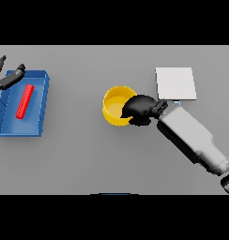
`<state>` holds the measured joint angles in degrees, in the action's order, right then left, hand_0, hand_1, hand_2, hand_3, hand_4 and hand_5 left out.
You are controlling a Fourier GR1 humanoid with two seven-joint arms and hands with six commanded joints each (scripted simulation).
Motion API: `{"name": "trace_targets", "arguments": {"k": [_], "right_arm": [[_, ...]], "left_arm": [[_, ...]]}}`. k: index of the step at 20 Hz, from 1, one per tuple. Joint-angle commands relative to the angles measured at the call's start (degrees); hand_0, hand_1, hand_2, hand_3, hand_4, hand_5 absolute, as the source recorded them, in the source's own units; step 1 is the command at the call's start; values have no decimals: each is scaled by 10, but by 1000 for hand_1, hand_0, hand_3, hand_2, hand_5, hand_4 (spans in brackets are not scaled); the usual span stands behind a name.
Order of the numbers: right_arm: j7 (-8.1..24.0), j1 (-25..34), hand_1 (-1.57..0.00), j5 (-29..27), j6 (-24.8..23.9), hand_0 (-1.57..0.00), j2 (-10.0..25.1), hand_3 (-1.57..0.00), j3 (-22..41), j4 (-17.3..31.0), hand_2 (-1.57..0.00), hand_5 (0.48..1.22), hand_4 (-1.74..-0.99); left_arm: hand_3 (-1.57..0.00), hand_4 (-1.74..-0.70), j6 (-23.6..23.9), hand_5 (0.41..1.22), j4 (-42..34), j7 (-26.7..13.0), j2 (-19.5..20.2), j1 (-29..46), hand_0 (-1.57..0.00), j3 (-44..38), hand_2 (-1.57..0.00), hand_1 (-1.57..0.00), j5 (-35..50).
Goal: Pick up the red beaker and tilt it to pour out 1 green nut into yellow bowl. Pick up the yellow bowl and place it on the metallic measuring scale.
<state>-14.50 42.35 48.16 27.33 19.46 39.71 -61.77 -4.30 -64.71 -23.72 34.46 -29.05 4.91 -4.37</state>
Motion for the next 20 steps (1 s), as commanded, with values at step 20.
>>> {"name": "trace_targets", "arguments": {"k": [20], "right_arm": [[94,-12,-1570,-41,28,-1554,119,-1166,-94,-135,-1517,1220,-1741]], "left_arm": [[1,-831,-4,728,-15,-13,3,4,1,-13,1,1,21]]}}
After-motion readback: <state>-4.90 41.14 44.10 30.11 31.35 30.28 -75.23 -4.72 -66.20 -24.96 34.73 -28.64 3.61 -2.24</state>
